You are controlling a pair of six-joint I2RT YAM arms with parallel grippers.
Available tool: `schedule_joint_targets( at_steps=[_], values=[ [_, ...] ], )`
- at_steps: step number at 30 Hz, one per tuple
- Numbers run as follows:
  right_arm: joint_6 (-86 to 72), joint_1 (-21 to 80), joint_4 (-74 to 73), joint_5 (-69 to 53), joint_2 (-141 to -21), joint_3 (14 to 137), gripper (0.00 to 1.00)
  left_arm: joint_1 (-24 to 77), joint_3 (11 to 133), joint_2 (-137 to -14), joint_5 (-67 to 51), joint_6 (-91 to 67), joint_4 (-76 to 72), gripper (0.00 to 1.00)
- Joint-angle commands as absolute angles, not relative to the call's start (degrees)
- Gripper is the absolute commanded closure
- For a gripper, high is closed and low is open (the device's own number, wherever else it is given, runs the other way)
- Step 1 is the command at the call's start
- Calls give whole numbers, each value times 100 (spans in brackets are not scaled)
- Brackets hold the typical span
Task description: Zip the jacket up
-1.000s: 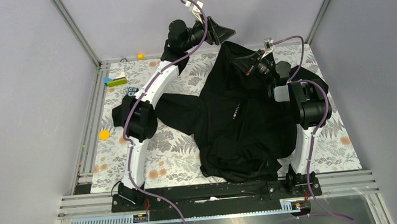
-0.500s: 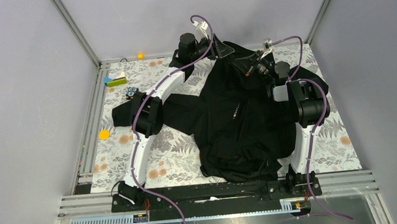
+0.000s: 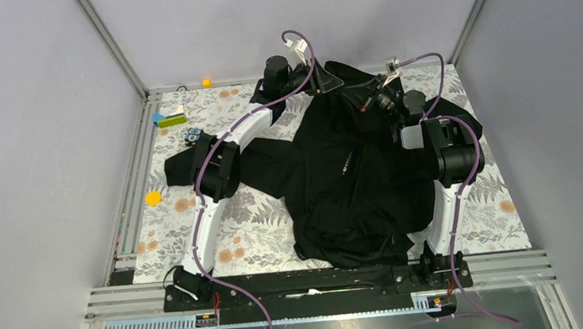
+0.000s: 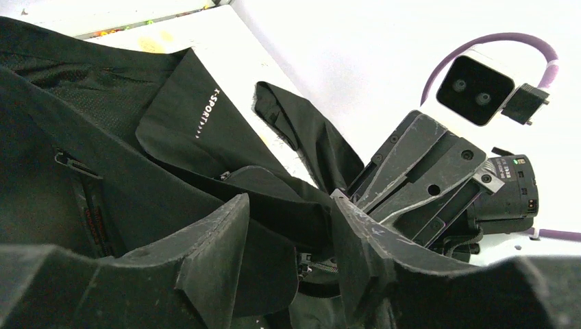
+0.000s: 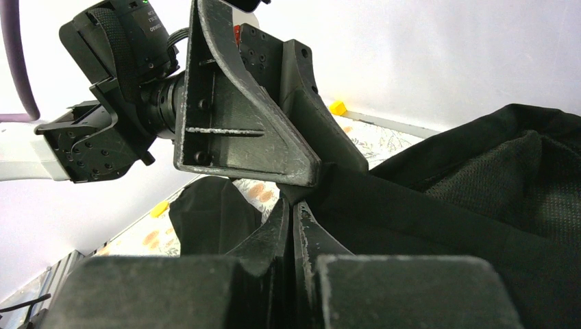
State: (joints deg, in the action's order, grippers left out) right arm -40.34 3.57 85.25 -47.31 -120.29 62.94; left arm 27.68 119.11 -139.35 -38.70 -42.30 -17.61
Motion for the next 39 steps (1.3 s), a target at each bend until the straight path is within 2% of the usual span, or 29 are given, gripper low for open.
schedule_joint_targets(
  at_steps=[1,3,6,9,11,12,14,15,21,26,31,35,36,39],
  values=[
    [-3959,378,9617,-4735,-11928,6424,100,2821,11808,-13536,-4108,-4262,-2079,42],
    [-3963,378,9619,-4737,-11942,6425,100,2821,11725,-13474,-4102,-4307,-2180,38],
    [-3970,378,9618,-4706,-11953,6429,100,2843,11697,-13432,-4125,-4303,-2195,38],
    [-3961,375,9618,-4695,-11945,6416,100,2864,11698,-13453,-4122,-4280,-2156,50],
    [-3965,378,9613,-4694,-11955,6423,100,2865,11691,-13464,-4119,-4304,-2166,53],
    [-3972,379,9619,-4698,-11953,6423,100,2865,11685,-13460,-4130,-4314,-2182,50],
    [-3986,386,9619,-4718,-11968,6443,100,2865,11654,-13423,-4140,-4343,-2235,34],
    [-3994,387,9617,-4722,-11977,6455,100,2865,11619,-13387,-4140,-4372,-2296,31],
    [-4016,404,9607,-4715,-12005,6477,100,2874,11520,-13272,-4037,-4275,-2277,29],
    [-3995,404,9607,-4687,-11972,6450,100,2913,11570,-13315,-3987,-4231,-2190,50],
    [-3990,404,9607,-4655,-11971,6442,100,2949,11654,-13376,-3981,-4199,-2101,64],
    [-4022,400,9579,-4474,-11949,6380,100,2971,11651,-13368,-3949,-4200,-2109,91],
    [-4060,404,9546,-4380,-11937,6350,97,2971,11646,-13361,-3932,-4213,-2109,99],
    [-4122,396,9380,-4012,-11817,6141,79,2971,11576,-13299,-3865,-4207,-2118,100]
  ],
)
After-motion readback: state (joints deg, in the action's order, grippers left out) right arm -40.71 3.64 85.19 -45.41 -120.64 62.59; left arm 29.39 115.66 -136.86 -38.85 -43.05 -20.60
